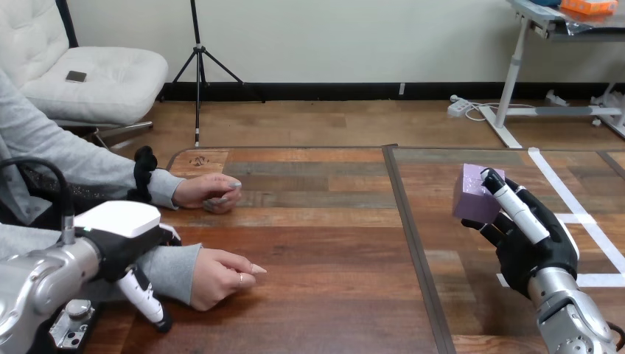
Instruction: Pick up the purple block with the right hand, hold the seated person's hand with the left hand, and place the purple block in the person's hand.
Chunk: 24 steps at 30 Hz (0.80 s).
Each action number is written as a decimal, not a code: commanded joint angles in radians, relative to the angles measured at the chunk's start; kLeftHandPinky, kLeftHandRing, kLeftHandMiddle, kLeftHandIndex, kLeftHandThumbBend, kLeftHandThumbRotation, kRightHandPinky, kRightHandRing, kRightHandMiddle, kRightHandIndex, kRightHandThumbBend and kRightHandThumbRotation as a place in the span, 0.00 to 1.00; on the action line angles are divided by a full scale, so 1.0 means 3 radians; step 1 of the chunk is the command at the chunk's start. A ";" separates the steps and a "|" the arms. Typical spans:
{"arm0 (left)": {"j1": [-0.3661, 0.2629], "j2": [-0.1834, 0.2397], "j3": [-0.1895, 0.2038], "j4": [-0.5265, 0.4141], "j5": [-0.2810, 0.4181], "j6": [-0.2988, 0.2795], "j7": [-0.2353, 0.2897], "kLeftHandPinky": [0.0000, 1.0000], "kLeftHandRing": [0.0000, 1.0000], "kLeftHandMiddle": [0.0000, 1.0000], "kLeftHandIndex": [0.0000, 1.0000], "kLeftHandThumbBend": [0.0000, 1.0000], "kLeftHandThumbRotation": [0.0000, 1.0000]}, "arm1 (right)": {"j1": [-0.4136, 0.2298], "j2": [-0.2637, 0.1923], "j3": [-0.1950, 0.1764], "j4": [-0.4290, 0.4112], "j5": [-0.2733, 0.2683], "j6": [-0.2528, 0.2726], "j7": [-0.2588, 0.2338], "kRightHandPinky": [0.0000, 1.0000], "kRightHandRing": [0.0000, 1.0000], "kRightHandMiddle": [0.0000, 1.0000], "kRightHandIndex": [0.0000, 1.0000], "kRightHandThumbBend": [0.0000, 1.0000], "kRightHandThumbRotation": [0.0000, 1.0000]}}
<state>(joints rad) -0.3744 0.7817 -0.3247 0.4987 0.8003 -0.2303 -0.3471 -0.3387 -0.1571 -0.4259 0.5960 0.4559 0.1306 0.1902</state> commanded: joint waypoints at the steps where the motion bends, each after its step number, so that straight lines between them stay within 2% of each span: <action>1: -0.0225 -0.0046 -0.0037 0.0161 0.0037 0.0079 0.0103 0.76 0.80 0.81 0.79 1.00 0.24 | -0.0120 0.0038 0.0006 -0.0182 0.0067 -0.0015 0.0029 0.36 0.40 0.45 0.44 0.72 0.00; 9: -0.0289 -0.0069 -0.0067 0.0251 -0.0004 0.0094 0.0062 0.69 0.74 0.77 0.76 1.00 0.19 | -0.0119 0.0040 0.0007 -0.0204 0.0076 -0.0001 0.0013 0.35 0.40 0.45 0.44 0.72 0.00; 17: -0.0326 -0.0084 -0.0082 0.0302 -0.0049 0.0093 0.0039 0.57 0.63 0.67 0.69 0.99 0.15 | -0.0121 0.0037 0.0008 -0.0188 0.0075 -0.0024 0.0025 0.35 0.40 0.45 0.44 0.72 0.00; 24: -0.0342 -0.0131 -0.0040 0.0455 -0.0191 -0.0077 0.0162 0.49 0.55 0.60 0.62 0.94 0.10 | -0.0124 0.0037 0.0006 -0.0174 0.0073 -0.0033 0.0027 0.35 0.40 0.45 0.44 0.73 0.00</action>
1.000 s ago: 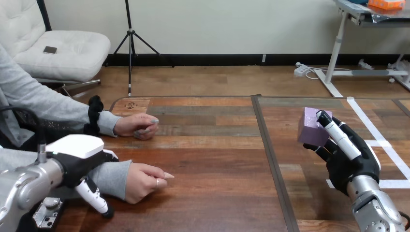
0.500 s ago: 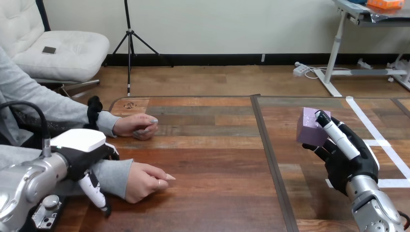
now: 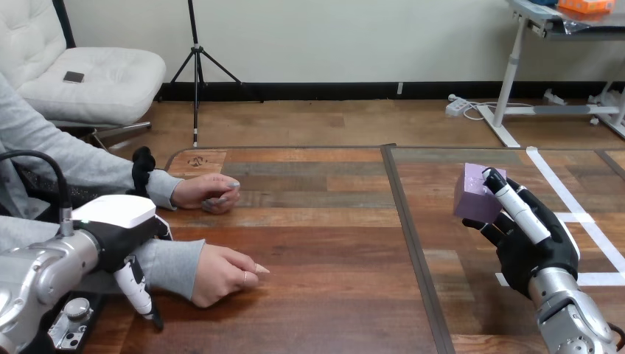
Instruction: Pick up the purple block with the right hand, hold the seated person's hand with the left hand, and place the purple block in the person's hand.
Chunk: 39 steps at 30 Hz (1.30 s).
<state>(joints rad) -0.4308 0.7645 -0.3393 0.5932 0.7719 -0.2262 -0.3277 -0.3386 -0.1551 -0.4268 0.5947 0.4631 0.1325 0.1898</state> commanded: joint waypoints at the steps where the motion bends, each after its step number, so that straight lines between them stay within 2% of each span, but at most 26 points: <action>1: -0.0153 -0.0080 0.0020 0.0151 -0.0129 -0.0108 0.0100 0.48 0.54 0.59 0.61 0.93 0.08 | -0.0124 0.0031 0.0009 -0.0168 0.0047 -0.0043 0.0028 0.35 0.40 0.45 0.44 0.73 0.00; 8: -0.0168 -0.0111 0.0020 0.0252 -0.0266 -0.0200 0.0150 0.45 0.52 0.58 0.60 0.89 0.01 | -0.0120 0.0036 0.0016 -0.0181 0.0036 -0.0035 0.0003 0.35 0.40 0.45 0.44 0.73 0.00; 17: -0.0168 -0.0146 0.0010 0.0298 -0.0380 -0.0269 0.0170 0.43 0.49 0.56 0.58 0.86 0.00 | -0.0123 0.0031 0.0022 -0.0172 0.0027 -0.0035 -0.0018 0.35 0.40 0.45 0.44 0.73 0.00; 23: -0.0156 -0.0164 0.0008 0.0306 -0.0412 -0.0301 0.0196 0.37 0.43 0.52 0.55 0.84 0.00 | -0.0131 0.0030 0.0012 -0.0153 0.0038 -0.0047 -0.0006 0.35 0.40 0.45 0.44 0.73 0.00; 27: -0.0139 -0.0191 0.0033 0.0326 -0.0463 -0.0338 0.0242 0.32 0.38 0.46 0.50 0.82 0.00 | -0.0135 0.0029 0.0015 -0.0168 0.0022 -0.0022 -0.0061 0.35 0.40 0.45 0.44 0.74 0.00; 39: -0.0111 -0.0235 0.0058 0.0398 -0.0589 -0.0503 0.0395 0.26 0.31 0.39 0.43 0.77 0.00 | -0.0129 0.0024 0.0025 -0.0151 0.0014 -0.0065 -0.0031 0.35 0.40 0.45 0.44 0.75 0.00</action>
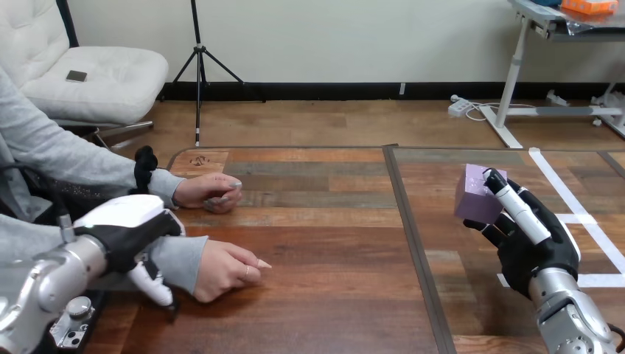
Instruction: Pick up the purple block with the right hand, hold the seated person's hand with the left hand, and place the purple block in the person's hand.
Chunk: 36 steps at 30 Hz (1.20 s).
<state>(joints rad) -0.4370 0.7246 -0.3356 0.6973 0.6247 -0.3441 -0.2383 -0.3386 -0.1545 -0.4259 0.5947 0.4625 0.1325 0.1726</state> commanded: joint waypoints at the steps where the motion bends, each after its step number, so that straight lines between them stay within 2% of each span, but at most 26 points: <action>1: -0.0087 -0.0107 0.0051 0.0060 -0.0109 -0.0126 0.0112 0.25 0.31 0.39 0.43 0.76 0.00 | -0.0129 0.0022 0.0024 -0.0148 0.0012 -0.0071 0.0026 0.35 0.40 0.45 0.44 0.75 0.00; 8: -0.0088 -0.0135 0.0041 0.0159 -0.0146 -0.0222 0.0250 0.25 0.31 0.39 0.42 0.73 0.00 | -0.0133 0.0022 0.0024 -0.0138 0.0009 -0.0049 0.0013 0.35 0.40 0.45 0.44 0.75 0.00; 17: -0.0068 -0.0169 0.0056 0.0169 -0.0197 -0.0255 0.0307 0.23 0.29 0.37 0.40 0.69 0.00 | -0.0134 0.0035 0.0020 -0.0143 0.0031 -0.0021 0.0013 0.35 0.40 0.45 0.44 0.74 0.00; 26: -0.0004 -0.0234 0.0122 0.0156 -0.0281 -0.0305 0.0472 0.22 0.28 0.36 0.37 0.70 0.00 | -0.0134 0.0033 0.0029 -0.0139 0.0030 -0.0015 0.0033 0.35 0.40 0.45 0.45 0.73 0.00; 36: 0.0047 -0.0262 0.0134 0.0099 -0.0350 -0.0267 0.0558 0.21 0.27 0.35 0.35 0.68 0.00 | -0.0143 0.0039 0.0016 -0.0134 0.0048 0.0006 0.0027 0.35 0.40 0.45 0.45 0.74 0.00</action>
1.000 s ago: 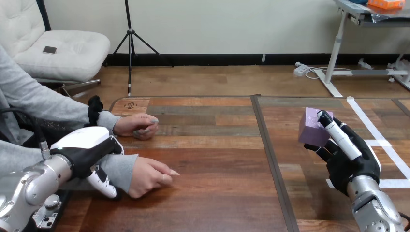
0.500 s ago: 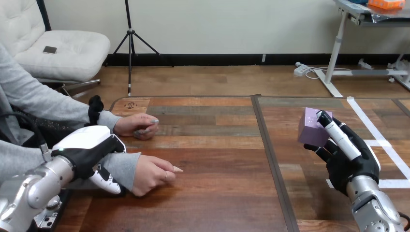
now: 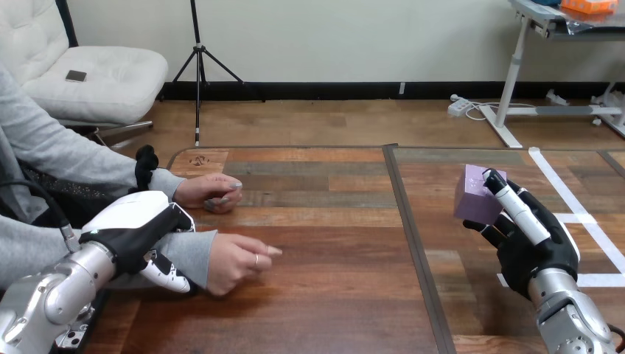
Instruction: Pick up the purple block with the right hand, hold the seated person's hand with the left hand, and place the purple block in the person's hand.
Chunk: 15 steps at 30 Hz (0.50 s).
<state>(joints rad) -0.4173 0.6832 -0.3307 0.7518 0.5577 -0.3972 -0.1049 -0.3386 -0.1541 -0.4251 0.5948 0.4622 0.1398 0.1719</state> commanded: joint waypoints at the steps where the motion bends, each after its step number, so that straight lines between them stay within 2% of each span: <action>1: -0.0016 -0.0124 0.0119 -0.0083 -0.0131 -0.0095 0.0121 0.21 0.27 0.34 0.35 0.68 0.00 | -0.0144 0.0038 0.0011 -0.0129 0.0052 -0.0022 0.0035 0.34 0.40 0.45 0.45 0.74 0.00; 15: 0.0016 -0.0118 0.0172 -0.0139 -0.0226 -0.0082 0.0083 0.18 0.24 0.31 0.33 0.64 0.00 | -0.0142 0.0051 0.0014 -0.0146 0.0044 0.0001 -0.0006 0.34 0.39 0.45 0.45 0.74 0.00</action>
<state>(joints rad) -0.3925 0.6745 -0.3211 0.7494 0.5365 -0.4052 -0.0874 -0.3386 -0.1536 -0.4253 0.5947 0.4625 0.1433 0.1711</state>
